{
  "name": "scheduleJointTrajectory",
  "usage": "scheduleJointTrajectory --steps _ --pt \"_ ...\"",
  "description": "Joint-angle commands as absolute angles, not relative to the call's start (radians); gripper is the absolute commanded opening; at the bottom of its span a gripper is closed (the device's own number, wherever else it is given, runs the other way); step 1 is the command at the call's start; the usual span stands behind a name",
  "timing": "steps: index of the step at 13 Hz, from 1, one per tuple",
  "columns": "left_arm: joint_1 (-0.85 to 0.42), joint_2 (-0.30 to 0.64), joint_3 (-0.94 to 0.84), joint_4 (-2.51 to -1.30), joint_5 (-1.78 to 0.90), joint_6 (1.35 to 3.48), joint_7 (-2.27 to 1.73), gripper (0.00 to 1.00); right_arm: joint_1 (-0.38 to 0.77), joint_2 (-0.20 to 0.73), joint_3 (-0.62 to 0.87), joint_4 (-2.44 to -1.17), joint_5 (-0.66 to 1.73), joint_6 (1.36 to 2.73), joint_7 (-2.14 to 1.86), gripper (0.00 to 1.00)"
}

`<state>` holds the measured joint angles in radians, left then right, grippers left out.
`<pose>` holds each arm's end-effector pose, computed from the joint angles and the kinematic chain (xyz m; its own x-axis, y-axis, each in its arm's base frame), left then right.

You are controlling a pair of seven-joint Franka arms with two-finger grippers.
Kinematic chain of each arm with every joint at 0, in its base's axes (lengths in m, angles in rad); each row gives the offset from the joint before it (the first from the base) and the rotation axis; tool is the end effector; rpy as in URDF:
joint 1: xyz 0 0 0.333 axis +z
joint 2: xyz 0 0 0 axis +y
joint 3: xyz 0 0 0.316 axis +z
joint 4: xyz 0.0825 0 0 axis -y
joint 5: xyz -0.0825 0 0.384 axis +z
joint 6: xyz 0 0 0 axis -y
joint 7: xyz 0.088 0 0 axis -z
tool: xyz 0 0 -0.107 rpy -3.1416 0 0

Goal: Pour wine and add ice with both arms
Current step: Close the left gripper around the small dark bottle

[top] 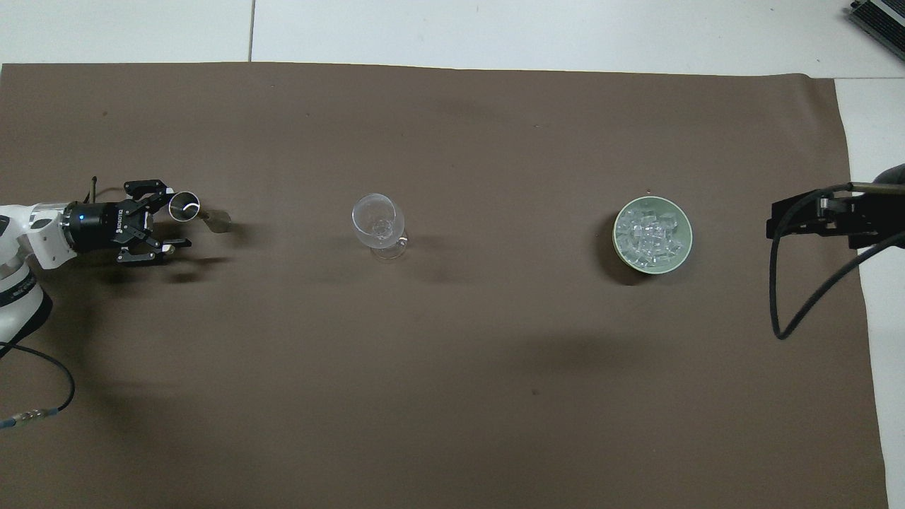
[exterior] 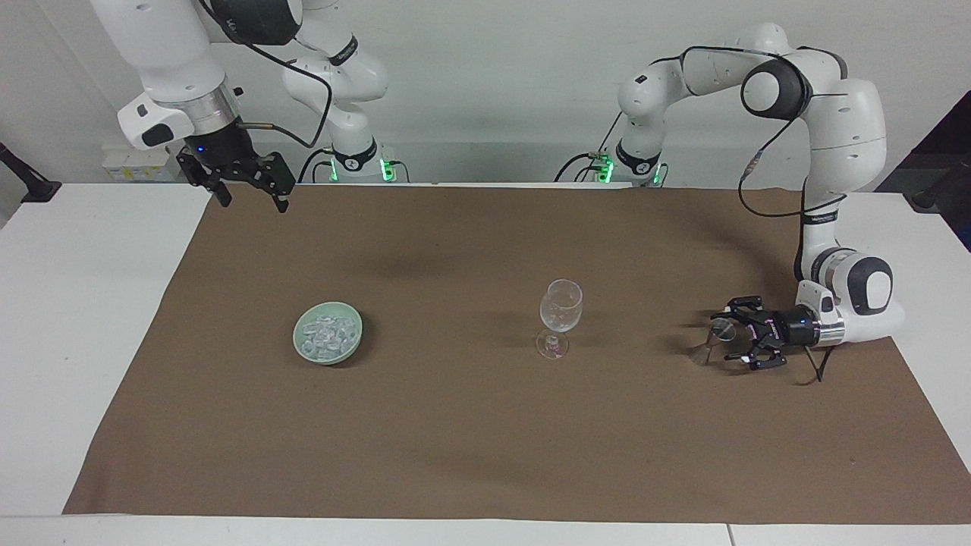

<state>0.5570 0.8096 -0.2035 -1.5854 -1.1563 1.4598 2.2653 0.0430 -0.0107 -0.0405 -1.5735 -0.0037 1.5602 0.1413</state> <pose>0.6236 0.1366 0.2018 0.1277 -0.0537 0.9904 -0.9910 -0.0462 0.1253 0.5502 0.0008 0.6282 0.9904 -0.1384 -0.0021 -0.1384 -0.9904 0.0036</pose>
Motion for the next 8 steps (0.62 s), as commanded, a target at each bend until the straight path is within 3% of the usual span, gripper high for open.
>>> scheduleJointTrajectory --steps 1,3,4,8 --pt "0.572 0.853 -0.224 -1.574 -1.187 1.447 2.318 0.80 0.029 -0.009 -0.037 -1.563 0.006 1.545 0.117 1.00" --pt "0.574 0.859 -0.232 -1.572 -1.187 1.447 2.328 0.73 0.029 -0.009 -0.037 -1.563 0.006 1.545 0.117 1.00" --pt "0.572 0.862 -0.232 -1.575 -1.195 1.447 2.329 0.59 0.029 -0.009 -0.037 -1.565 0.006 1.545 0.117 1.00" --pt "0.572 0.873 -0.250 -1.572 -1.210 1.447 2.330 0.57 0.029 -0.009 -0.037 -1.565 0.006 1.545 0.117 1.00"
